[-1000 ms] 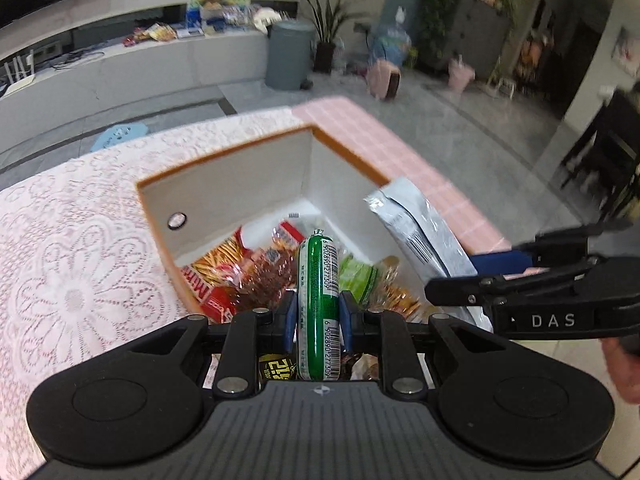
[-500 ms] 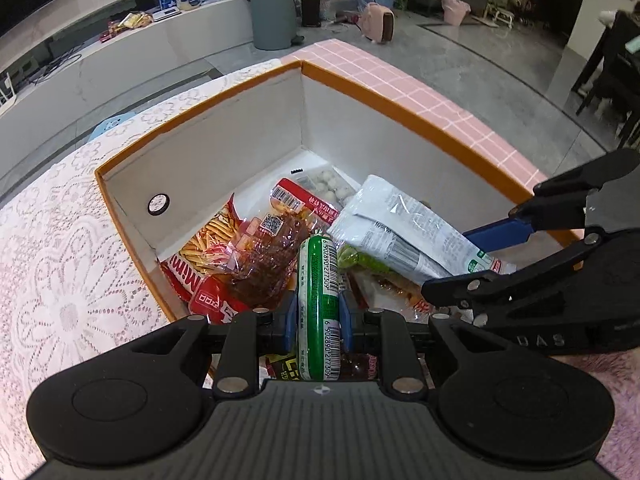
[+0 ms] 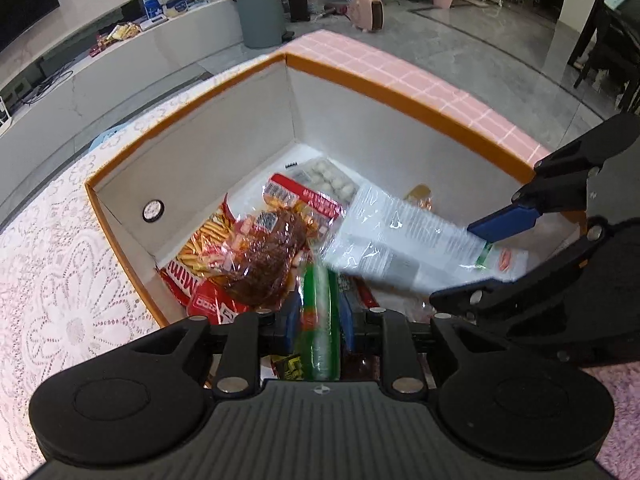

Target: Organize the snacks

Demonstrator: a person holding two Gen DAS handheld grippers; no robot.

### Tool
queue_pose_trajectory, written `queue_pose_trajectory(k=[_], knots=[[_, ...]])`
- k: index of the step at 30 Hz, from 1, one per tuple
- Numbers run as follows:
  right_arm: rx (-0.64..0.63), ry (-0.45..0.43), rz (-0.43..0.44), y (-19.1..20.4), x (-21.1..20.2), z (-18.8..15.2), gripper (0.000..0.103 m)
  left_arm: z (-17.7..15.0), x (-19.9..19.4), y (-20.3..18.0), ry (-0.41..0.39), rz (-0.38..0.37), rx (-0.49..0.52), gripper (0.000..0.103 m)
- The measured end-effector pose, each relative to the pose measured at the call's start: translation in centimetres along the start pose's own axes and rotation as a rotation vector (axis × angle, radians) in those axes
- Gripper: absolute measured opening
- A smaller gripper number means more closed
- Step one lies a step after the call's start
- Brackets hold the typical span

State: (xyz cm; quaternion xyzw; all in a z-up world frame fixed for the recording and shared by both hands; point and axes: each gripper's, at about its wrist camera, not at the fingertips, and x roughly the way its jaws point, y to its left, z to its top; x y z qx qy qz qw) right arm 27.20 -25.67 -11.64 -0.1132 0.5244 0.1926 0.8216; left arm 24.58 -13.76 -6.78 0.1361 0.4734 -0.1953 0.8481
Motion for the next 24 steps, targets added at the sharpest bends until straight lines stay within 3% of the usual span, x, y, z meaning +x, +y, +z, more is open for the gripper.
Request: queue_pose_trajectory(k=[3,7,9,10,15,20,24], knots=[[-0.027,-0.009,-0.025,0.4,-0.6,0.1,0.061,0.2,-0.7,0.3,-0.009,-0.013,-0.013,0.036],[-0.031,-0.014,-0.031,0.8,-1.6,0.3,0.063,0.1,-2.3,0.6,-0.035,-0.001,-0.024,0.043],[-0.033,-0.023,-0.036,1.0,-2.3,0.3,0.08,0.0,-3.3,0.8,-0.054,0.003,-0.033,0.048],[-0.035,-0.039,-0.042,1.2,-2.9,0.3,0.084,-0.1,-3.9,0.9,-0.065,0.007,-0.038,0.051],[-0.055,-0.1,-0.053,2.7,-5.6,0.1,0.086,-1.1,-7.5,1.4,-0.147,0.029,-0.081,0.056],[-0.059,-0.231,-0.019,4.5,-9.7,-1.0,0.09,-3.3,-12.3,1.9,-0.256,0.074,-0.143,0.06],[-0.036,-0.354,-0.001,5.9,-12.9,-2.8,0.095,-5.5,-16.3,2.1,-0.349,0.118,-0.173,0.07]])
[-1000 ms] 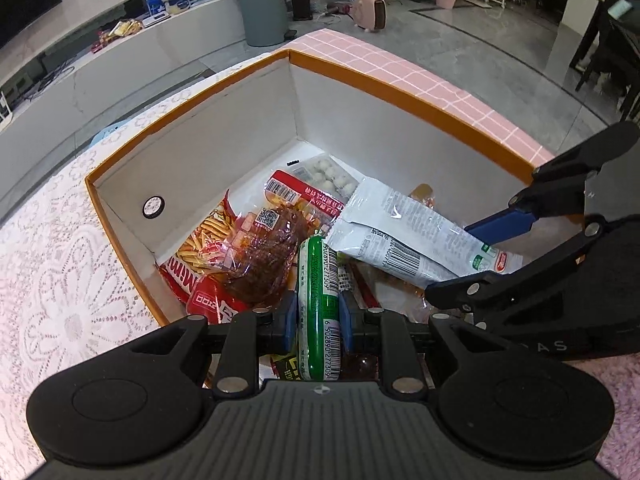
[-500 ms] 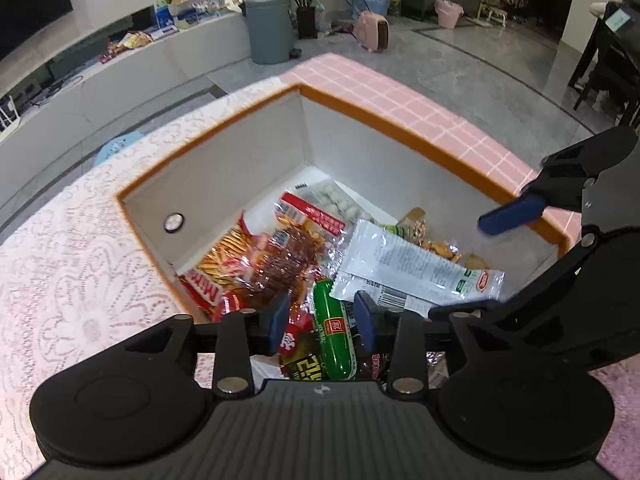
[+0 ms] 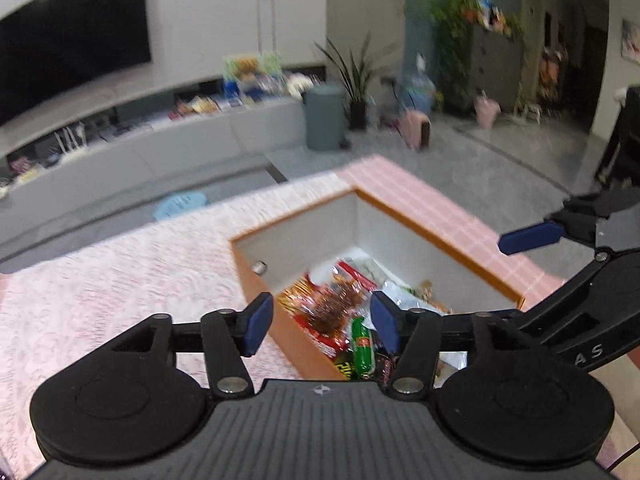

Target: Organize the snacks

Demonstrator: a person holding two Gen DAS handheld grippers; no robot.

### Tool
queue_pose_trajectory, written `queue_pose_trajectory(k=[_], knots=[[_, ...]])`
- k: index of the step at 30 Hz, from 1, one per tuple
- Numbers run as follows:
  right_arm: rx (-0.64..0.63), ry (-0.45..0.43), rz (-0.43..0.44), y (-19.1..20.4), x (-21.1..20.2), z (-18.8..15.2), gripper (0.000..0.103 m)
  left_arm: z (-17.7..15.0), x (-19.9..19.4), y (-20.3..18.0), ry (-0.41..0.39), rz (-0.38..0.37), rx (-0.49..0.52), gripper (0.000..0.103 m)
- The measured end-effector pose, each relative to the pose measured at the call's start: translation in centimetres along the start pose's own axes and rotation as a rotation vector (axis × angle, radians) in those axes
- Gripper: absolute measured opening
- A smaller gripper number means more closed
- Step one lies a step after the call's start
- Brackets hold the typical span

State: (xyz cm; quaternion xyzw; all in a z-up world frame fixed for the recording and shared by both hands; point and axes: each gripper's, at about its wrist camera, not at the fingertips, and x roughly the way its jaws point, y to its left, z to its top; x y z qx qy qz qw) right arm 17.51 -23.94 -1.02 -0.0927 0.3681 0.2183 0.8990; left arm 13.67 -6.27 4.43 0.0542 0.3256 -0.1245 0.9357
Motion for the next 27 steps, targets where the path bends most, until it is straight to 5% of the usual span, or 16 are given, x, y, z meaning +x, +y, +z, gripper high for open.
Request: queue_pose_trajectory(k=[4,15,22,27], knots=[[0.042,-0.097,-0.005,1.5,-3.2,-1.3,0.095,-1.2,-3.8,0.8,-0.086,0.07,-0.05,0.09],[0.1,-0.396,-0.145,8.0,-8.6,-9.3,0.1,-6.4,-8.4,0.9,-0.229,0.254,-0.071,0.095],[0.134,-0.472,-0.259,10.1,-9.2,-13.1,0.1,-8.9,-7.7,0.6,-0.192,0.231,-0.124,0.096],[0.196,-0.45,-0.271,9.2,-8.0,-14.5,0.1,-10.3,-6.9,0.8,-0.123,0.214,-0.144,0.096]])
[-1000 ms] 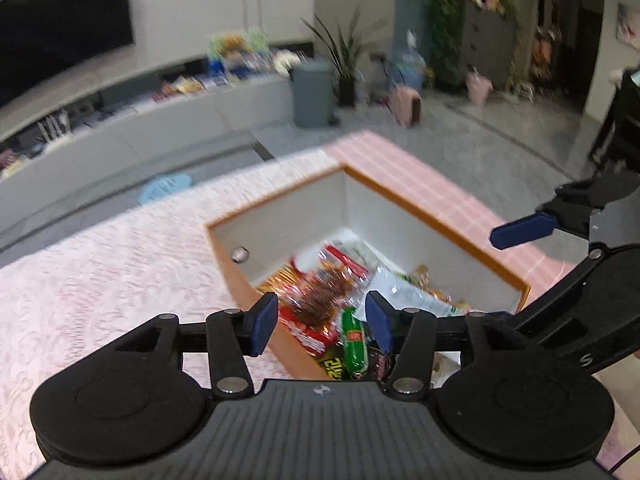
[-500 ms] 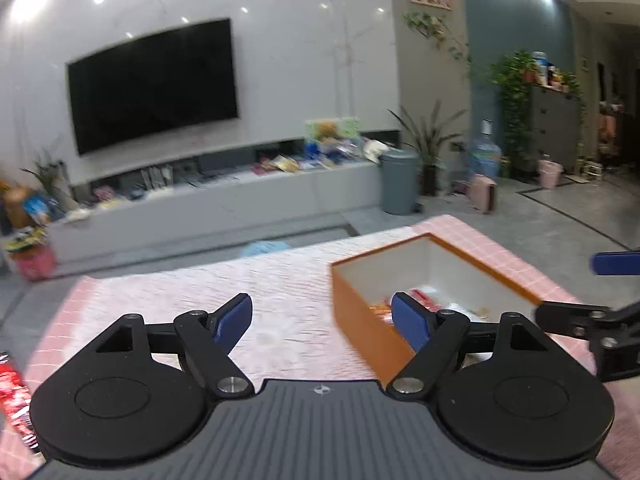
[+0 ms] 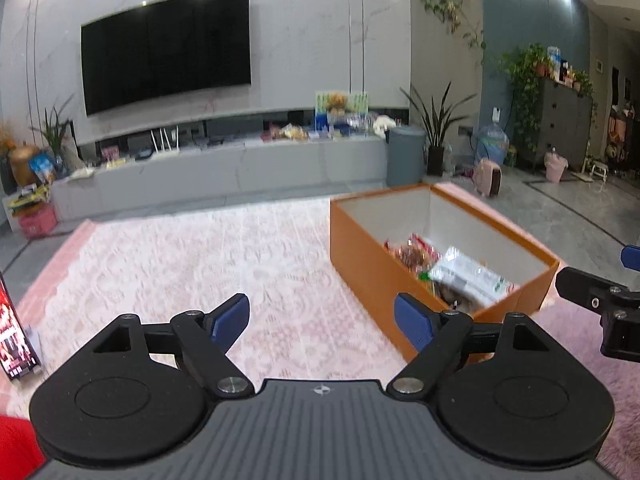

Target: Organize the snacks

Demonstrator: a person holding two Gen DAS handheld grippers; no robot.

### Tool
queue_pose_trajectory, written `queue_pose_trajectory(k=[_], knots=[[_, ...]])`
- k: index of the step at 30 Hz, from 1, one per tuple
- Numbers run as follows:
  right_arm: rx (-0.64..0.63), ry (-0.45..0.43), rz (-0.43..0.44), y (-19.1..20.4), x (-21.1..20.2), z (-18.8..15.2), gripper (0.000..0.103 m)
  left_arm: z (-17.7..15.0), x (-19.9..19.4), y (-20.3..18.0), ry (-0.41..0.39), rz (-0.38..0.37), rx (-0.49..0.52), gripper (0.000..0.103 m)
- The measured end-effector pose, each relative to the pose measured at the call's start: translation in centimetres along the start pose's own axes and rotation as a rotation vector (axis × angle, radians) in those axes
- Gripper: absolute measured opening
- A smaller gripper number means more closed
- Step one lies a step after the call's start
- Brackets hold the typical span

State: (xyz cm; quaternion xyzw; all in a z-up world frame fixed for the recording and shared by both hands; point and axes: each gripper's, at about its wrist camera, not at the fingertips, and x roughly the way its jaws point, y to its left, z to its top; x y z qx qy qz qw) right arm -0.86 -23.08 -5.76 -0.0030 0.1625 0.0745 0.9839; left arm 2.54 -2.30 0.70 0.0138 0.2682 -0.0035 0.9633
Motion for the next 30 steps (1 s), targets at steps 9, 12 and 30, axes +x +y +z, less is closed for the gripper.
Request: queue_pose_trajectory(k=[9,12,30], knots=[[-0.024,0.062,-0.005,0.2,2.4,-1.8,0.1,-2.1,2.1,-0.1,0.082,0.0,-0.02,0.096],[-0.009,0.08,-0.002,-0.1,3.0,-2.0,0.1,-2.4,2.9,-0.2,0.118,-0.007,-0.029,0.096],[0.003,0.097,-0.023,0.0,3.9,-2.5,0.1,-2.7,2.9,-0.6,0.173,0.005,-0.019,0.096]])
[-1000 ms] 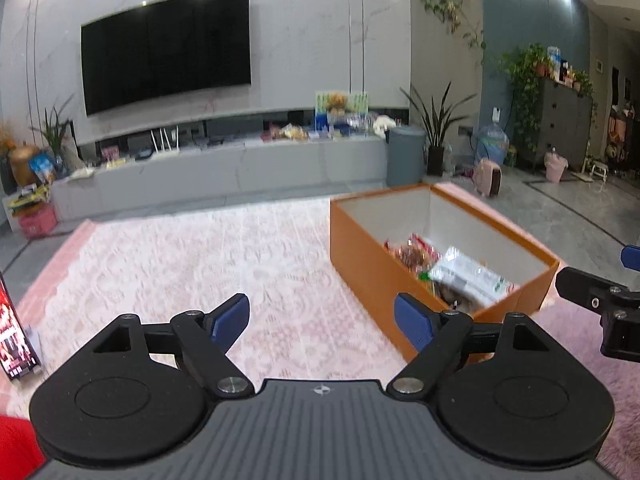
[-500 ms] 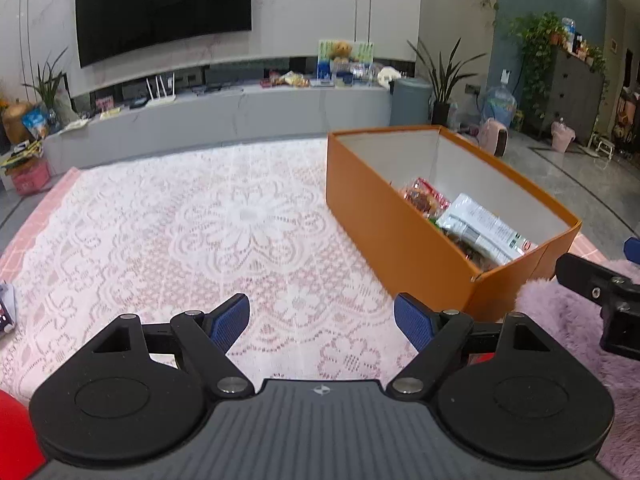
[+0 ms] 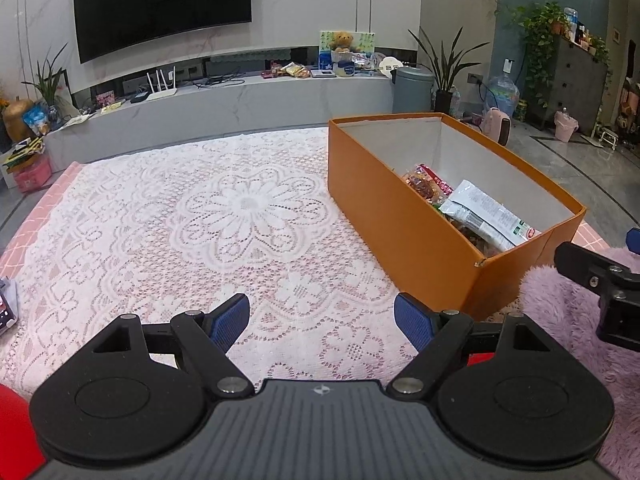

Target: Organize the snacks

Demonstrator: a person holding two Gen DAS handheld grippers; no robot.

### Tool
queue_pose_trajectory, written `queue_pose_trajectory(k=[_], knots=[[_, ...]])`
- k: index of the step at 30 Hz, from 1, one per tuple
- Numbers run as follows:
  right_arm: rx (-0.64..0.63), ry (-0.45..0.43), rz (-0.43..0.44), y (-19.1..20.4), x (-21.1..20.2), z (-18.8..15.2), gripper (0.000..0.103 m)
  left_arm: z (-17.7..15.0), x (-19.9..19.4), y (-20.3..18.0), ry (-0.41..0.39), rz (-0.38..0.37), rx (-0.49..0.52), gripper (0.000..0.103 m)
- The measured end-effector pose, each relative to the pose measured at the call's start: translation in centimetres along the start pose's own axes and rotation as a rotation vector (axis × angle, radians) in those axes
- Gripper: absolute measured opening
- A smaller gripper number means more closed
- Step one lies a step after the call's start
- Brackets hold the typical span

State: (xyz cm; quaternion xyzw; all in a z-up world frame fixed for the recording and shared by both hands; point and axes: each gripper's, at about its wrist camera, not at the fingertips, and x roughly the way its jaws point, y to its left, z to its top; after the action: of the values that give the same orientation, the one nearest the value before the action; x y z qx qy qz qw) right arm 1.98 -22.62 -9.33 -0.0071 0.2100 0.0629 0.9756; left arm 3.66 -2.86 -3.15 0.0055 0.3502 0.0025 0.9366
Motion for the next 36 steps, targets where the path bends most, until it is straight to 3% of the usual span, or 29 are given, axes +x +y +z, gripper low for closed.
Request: queue_pose_trajectory(k=[36], knots=[[0.012,0.01,0.007,-0.27,0.12,0.05,0.1,0.26,-0.21,-0.14,0.001,-0.01,-0.003,0.096]])
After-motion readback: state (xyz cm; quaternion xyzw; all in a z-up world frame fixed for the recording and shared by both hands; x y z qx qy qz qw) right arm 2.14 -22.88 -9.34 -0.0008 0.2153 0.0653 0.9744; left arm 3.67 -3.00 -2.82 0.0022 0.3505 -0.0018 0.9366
